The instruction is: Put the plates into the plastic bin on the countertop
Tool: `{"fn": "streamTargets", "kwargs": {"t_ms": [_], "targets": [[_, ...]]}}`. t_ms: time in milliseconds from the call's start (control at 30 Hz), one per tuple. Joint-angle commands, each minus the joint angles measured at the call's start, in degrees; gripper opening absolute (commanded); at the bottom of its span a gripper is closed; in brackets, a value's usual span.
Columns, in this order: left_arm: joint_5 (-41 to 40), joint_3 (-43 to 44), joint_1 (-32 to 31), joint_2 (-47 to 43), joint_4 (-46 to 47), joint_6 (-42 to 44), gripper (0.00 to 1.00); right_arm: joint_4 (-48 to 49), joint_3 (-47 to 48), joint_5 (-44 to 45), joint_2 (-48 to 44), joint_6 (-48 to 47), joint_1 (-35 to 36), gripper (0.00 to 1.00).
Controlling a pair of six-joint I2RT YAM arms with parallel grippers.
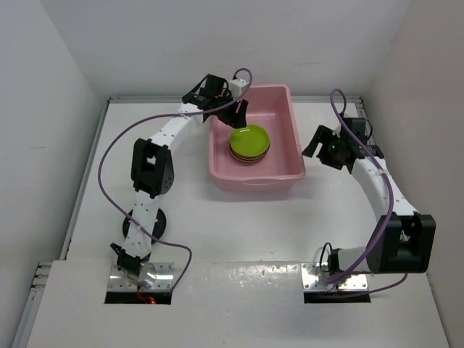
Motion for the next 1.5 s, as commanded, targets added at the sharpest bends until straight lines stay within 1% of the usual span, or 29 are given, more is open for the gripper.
{"fn": "streamTargets", "kwargs": {"t_ms": [0,33,67,133,200,233,267,300,333,367,400,433,467,500,533,567,600,700,800,867,1000,1067,1133,1233,1267,1300,1367,1400,1467], "targets": [[-0.65,2.83,0.71,-4.93,0.04,1.07,0.63,0.18,2.88,0.73,-1.66,-0.68,-0.02,0.77],[-0.65,3.36,1.59,-6.43,0.04,1.07,0.63,0.01,2.88,0.73,-1.84,-0.86,-0.02,0.77],[-0.65,3.36,2.73,-8.27,-0.66,1.77,0.67,0.1,3.23,0.91,-2.19,-0.86,0.15,0.77],[-0.65,1.61,5.54,-12.49,-3.38,5.1,0.78,-1.39,3.67,1.34,-2.8,-2.52,0.59,0.77],[-0.65,-1.19,11.16,-19.52,-6.45,9.05,0.87,-2.88,4.11,2.75,-3.07,-4.45,1.3,0.77],[-1.78,-5.82,13.27,-21.89,-10.38,13.94,0.89,-3.24,4.12,2.84,-3.42,-4.9,1.3,0.77],[-3.62,-8.74,17.73,-24.26,-12.68,17.04,0.89,-3.77,4.12,3.1,-3.51,-5.34,1.3,0.77],[-4.68,-12.34,20.12,-28.98,-14.88,20.2,0.89,-4.03,3.59,3.8,-3.6,-6.21,3.3,0.78],[-5.83,-16.37,22.5,-31.38,-16.73,26.58,0.88,-4.64,3.33,4.16,-4.29,-6.91,3.67,0.78],[-8.36,-25.9,27.13,-33.84,-19.45,29.69,0.85,-4.65,2.89,4.6,-4.47,-7.53,3.85,0.78],[-10.74,-31.13,29.09,-38.04,-19.47,32.16,0.84,-4.3,1.75,5.56,-4.91,-7.71,4.72,0.78],[-13.63,-36.4,30.85,-39.91,-19.47,34.01,0.82,-4.04,1.22,5.65,-5.18,-7.8,5.07,0.78],[-17.57,-46.02,32.26,-41.58,-19.47,37.77,0.78,-3.51,0.95,5.74,-5.53,-7.71,5.08,0.78],[-18.31,-50.56,35.41,-43.25,-18.34,39.11,0.78,-3.33,-0.01,5.48,-5.62,-7.8,5.86,0.78],[-18.32,-54.35,36.92,-46.23,-17.55,41.04,0.78,-2.98,-0.28,5.39,-5.53,-7.71,6.04,0.78],[-17.27,-60.47,38.33,-47.56,-16.06,41.58,0.78,-2.63,-0.63,5.22,-5.53,-7.54,6.57,0.78],[-16.74,-62.88,40.69,-48.71,-15.35,41.59,0.78,-2.54,-0.72,4.87,-5.53,-7.45,6.66,0.78],[-14.2,-67.73,44.21,-49.95,-15.34,41.59,0.77,-2.19,-1.16,4.34,-5.53,-7.01,8.15,0.78],[-12.87,-70.89,46.24,-49.95,-14.73,41.59,0.74,-2.28,-1.77,4.25,-6.23,-6.92,9.03,0.78],[-12.87,-72.39,46.25,-48.73,-13.94,41.07,0.74,-1.93,-3.18,4.69,-7.37,-6.84,9.38,0.78],[-13.92,-75.91,46.25,-44.34,-7.88,38.08,0.74,-2.63,-4.76,5.57,-9.4,-7.27,9.3,0.78],[-11.56,-75.92,46.25,-40.47,-7.87,37.46,0.74,-3.76,-4.5,6.09,-9.92,-7.62,9.38,0.78],[-8.83,-75.3,43.8,-38.62,-7.87,37.46,0.71,-4.03,-4.59,7.05,-10.45,-7.89,9.38,0.78],[-7.77,-75.3,40.81,-36.33,-7.87,37.46,0.57,-4.47,-5.29,7.93,-11.86,-8.15,9.12,0.78],[-7.77,-75.3,40.8,-34.85,-7.87,36.33,0.51,-4.56,-5.81,7.94,-12.38,-7.98,9.21,0.78],[-7.77,-74.69,40.02,-34.05,-7.87,35.71,0.38,-4.56,-5.9,7.94,-12.73,-7.8,9.38,0.78],[-8.39,-73.2,40.01,-32.64,-7.87,34.04,0.22,-4.82,-5.99,7.77,-12.74,-7.54,9.21,0.78],[-7.86,-71.8,40.53,-32.11,-7.87,32.64,0.12,-4.83,-6.17,7.85,-13.09,-7.36,9.03,0.78],[-7.07,-69.78,41.15,-31.58,-8.39,31.4,0.04,-4.74,-6.43,7.85,-13.27,-7.19,9.21,0.78]]}}
